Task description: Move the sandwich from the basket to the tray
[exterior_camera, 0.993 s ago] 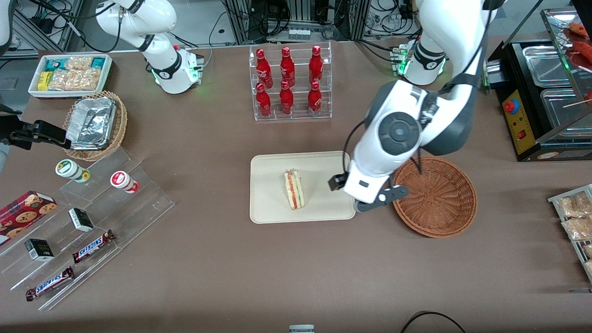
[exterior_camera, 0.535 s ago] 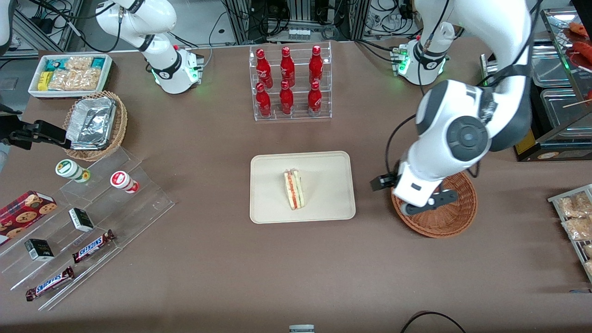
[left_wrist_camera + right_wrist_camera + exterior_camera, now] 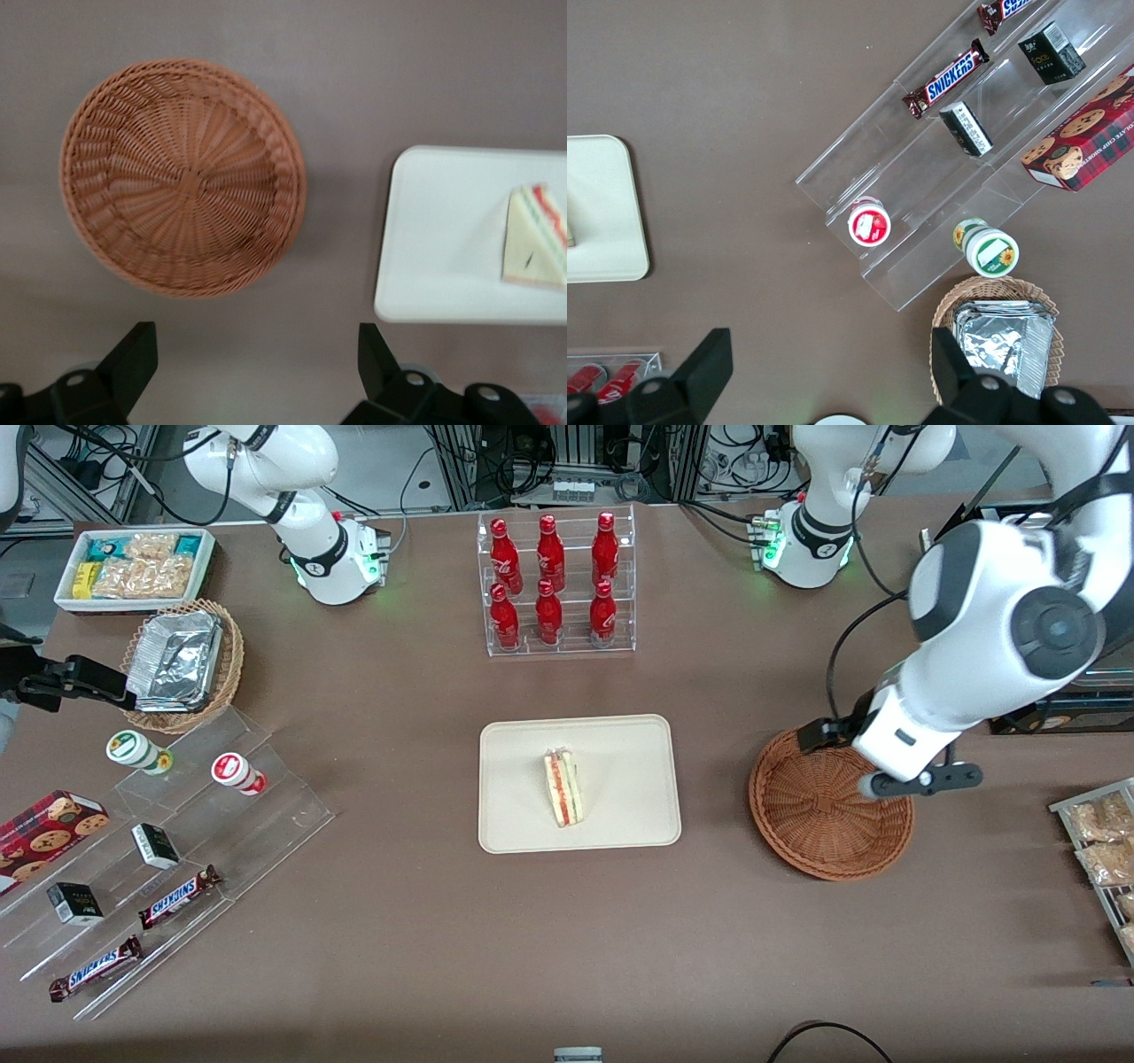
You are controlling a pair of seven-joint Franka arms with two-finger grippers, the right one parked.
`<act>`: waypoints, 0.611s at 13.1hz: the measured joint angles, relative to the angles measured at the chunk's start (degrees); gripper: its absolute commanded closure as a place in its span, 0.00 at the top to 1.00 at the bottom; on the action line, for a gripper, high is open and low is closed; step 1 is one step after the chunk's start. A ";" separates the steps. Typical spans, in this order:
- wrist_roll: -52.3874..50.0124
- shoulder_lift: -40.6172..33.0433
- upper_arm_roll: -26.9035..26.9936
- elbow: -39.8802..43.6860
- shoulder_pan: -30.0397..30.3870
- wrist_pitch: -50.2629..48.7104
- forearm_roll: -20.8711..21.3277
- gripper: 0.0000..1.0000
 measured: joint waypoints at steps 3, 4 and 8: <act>9.47 -4.36 -4.62 -2.85 7.83 -2.07 0.11 1.00; 12.43 -5.59 -5.54 -3.23 9.92 -3.29 0.16 1.00; 21.39 -10.97 -6.51 -3.28 14.91 -8.41 1.30 1.00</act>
